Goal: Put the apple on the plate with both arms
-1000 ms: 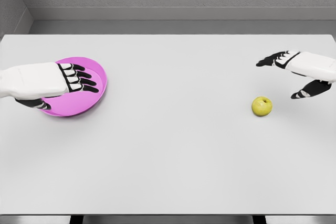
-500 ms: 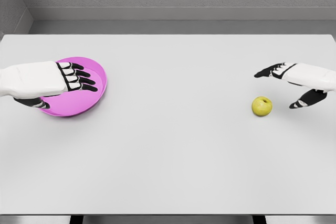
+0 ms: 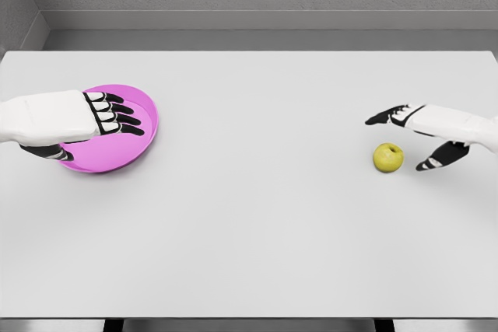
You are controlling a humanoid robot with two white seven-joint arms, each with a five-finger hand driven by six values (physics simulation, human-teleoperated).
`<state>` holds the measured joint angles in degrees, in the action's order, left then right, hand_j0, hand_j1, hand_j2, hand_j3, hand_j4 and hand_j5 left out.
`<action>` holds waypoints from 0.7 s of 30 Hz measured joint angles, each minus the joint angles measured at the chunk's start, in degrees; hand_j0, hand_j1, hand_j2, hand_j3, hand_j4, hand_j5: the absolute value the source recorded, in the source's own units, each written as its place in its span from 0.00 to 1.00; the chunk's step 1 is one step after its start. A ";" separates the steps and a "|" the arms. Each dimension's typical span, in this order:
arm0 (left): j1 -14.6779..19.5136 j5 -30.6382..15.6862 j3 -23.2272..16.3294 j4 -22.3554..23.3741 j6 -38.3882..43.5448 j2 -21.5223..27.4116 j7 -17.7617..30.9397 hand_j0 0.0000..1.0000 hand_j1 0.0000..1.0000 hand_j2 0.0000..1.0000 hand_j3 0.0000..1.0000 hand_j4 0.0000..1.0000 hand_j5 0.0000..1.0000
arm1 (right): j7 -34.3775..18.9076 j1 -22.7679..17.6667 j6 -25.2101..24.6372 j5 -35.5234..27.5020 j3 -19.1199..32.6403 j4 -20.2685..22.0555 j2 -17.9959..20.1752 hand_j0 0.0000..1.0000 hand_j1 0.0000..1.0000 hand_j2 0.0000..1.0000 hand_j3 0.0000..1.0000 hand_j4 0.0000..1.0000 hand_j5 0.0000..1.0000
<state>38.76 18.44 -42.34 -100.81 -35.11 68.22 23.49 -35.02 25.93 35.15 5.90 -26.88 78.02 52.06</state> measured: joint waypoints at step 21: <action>0.00 0.04 0.64 0.13 0.00 0.16 0.00 1.00 1.00 1.00 1.00 1.00 1.00 | 0.00 0.26 0.00 -2.98 -1.93 -6.47 -2.83 1.00 1.00 1.00 1.00 1.00 1.00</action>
<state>38.76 18.48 -41.70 -100.68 -35.11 68.37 23.49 -35.02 26.19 35.15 2.92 -28.81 71.55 49.23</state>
